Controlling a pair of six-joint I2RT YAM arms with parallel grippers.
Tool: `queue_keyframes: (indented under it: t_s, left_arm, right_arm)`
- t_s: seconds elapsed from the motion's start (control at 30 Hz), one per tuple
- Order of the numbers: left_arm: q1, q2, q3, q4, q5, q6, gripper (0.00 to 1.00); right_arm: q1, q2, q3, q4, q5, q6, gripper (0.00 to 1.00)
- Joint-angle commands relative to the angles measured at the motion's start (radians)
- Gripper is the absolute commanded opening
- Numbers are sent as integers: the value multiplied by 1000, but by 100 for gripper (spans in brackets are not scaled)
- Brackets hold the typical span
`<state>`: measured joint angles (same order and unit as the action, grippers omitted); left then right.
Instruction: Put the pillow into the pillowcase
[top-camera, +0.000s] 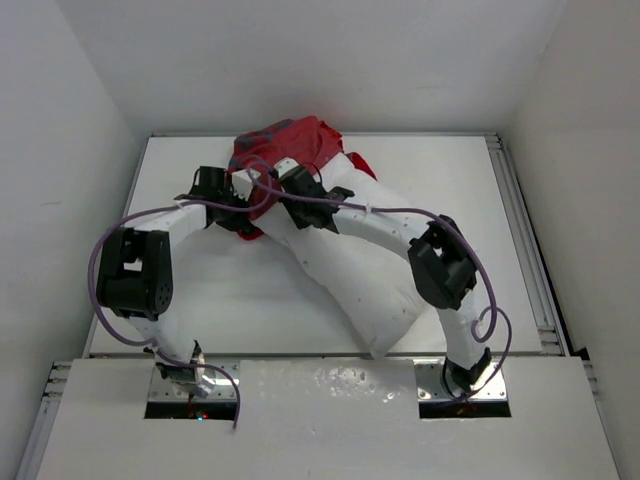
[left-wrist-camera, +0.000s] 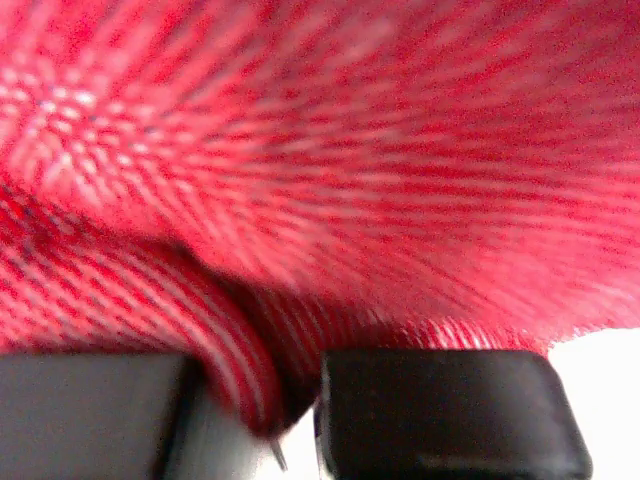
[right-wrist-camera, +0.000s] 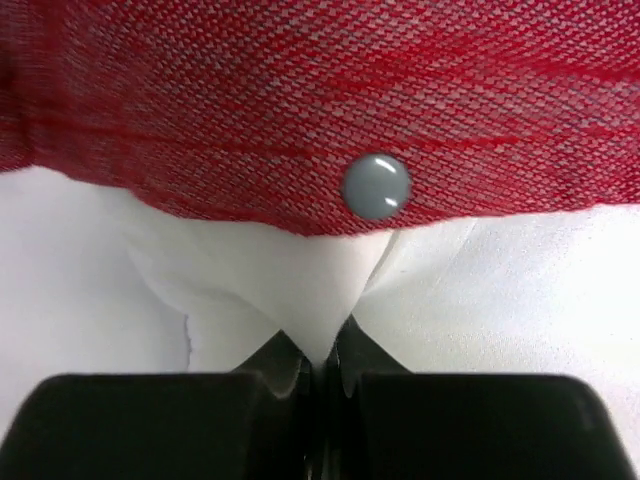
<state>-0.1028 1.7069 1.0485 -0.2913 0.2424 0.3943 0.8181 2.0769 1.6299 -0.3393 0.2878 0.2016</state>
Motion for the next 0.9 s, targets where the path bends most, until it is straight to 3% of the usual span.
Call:
queue_keyframes:
  t_s: [0.0, 0.07, 0.2, 0.3, 0.43, 0.53, 0.7, 0.87]
  left_arm:
    - [-12, -29, 119, 66, 172, 9, 0]
    - [-14, -47, 186, -10, 241, 35, 0]
    - [-20, -50, 459, -213, 346, 80, 0]
    - [-83, -29, 814, -444, 333, 152, 0]
    - [-165, 16, 1075, -621, 331, 230, 0]
    - [-222, 26, 1125, -683, 348, 245, 0]
    - [-308, 43, 1147, -772, 423, 305, 0]
    - [-371, 10, 991, -819, 454, 385, 0]
  right_arm:
    - [-11, 20, 48, 26, -200, 71, 0]
    - [-34, -24, 73, 58, -217, 74, 0]
    - [-89, -164, 82, 198, -272, 191, 0]
    - [-144, -296, 32, 443, -277, 295, 0]
    - [-187, -445, -66, 674, -236, 410, 0]
    - [-192, -530, -138, 781, -178, 427, 0]
    - [-189, -577, -231, 799, -55, 459, 0]
    - [-200, -581, -300, 809, 66, 509, 0]
